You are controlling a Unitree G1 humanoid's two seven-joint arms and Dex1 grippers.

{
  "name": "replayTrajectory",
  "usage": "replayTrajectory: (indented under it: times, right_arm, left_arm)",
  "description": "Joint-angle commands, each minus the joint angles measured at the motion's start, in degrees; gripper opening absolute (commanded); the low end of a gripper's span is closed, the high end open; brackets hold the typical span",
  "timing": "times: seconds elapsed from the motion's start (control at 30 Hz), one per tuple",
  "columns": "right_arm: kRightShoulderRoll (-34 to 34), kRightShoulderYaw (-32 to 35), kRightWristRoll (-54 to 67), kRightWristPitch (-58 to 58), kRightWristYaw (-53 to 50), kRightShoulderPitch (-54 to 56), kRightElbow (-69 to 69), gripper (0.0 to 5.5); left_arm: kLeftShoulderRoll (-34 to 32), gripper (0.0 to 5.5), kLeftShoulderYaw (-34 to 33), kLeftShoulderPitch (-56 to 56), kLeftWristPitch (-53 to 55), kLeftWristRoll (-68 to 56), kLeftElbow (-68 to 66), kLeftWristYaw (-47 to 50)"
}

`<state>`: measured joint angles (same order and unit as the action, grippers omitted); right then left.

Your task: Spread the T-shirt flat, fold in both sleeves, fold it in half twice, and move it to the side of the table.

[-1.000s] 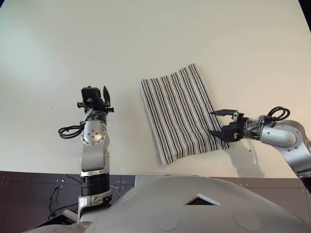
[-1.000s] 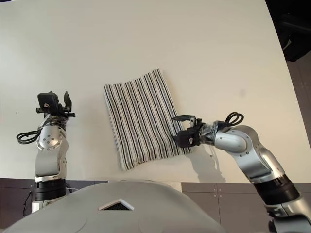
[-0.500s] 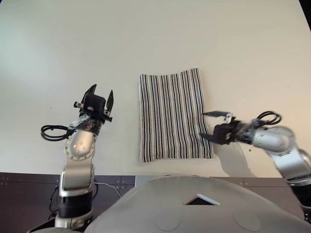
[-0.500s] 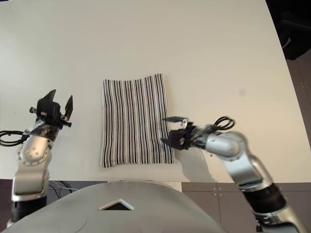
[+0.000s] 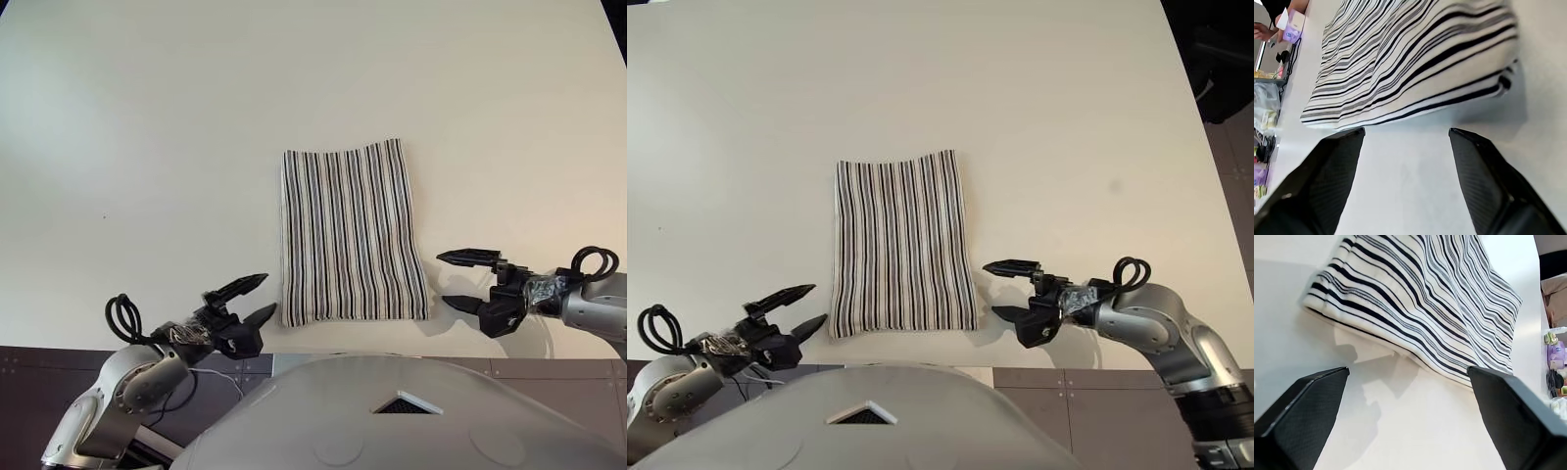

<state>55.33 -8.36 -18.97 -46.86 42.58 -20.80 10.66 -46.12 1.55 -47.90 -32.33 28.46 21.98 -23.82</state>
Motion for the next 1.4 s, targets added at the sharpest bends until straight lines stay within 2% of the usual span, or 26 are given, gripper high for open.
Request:
replayTrajectory:
  times: [0.03, 0.3, 0.33, 0.53, 0.8, 0.93, 1.0, 1.13, 1.4]
  right_arm:
    - [0.4, -3.7, -1.6, -3.4, 0.5, 1.7, -1.2, 4.48]
    - [-1.7, -9.3, -3.4, -4.9, 0.8, 9.8, -4.8, 4.48]
    - [-2.2, -9.9, -3.8, -4.7, 0.5, 10.0, -4.7, 4.50]
    - [-2.7, -12.5, -3.9, -6.4, -0.4, 10.6, -5.0, 3.39]
    - [-3.8, -13.4, -2.6, -1.7, -0.5, 11.0, -3.3, 1.90]
    - [-3.8, -14.0, 1.8, 1.1, 0.1, 9.6, -1.8, 1.29]
    - [-3.8, -14.1, 3.5, 2.5, 0.5, 9.0, -1.7, 0.81]
    - [-3.2, -13.5, 7.3, 6.0, 1.5, 8.2, -2.6, 0.15]
    - [4.3, -11.1, 29.5, 23.9, 11.8, 2.4, 8.7, 0.10]
  left_arm:
    - [-1.7, 3.22, 5.1, 2.9, -1.4, 4.2, -3.6, -3.5]
    - [-3.7, 3.22, 8.2, 7.6, -3.6, 6.2, -7.6, -3.5]
    - [-4.1, 3.03, 8.6, 8.7, -4.3, 6.0, -8.1, -3.7]
    - [-5.5, 2.04, 9.7, 12.7, -6.0, 5.5, -10.6, -3.6]
    - [-5.4, 0.71, 10.6, 12.7, -6.7, 5.1, -10.9, -2.5]
    - [-5.2, 0.35, 10.5, 14.5, -6.7, 4.0, -11.3, -2.8]
    - [-5.3, 0.18, 10.6, 15.6, -6.6, 2.4, -12.0, -3.4]
    - [-5.4, 0.17, 10.5, 15.1, -4.3, -4.6, -10.2, -6.6]
    - [-7.4, 0.15, 8.9, 12.1, 16.8, -34.9, 6.8, -19.9]
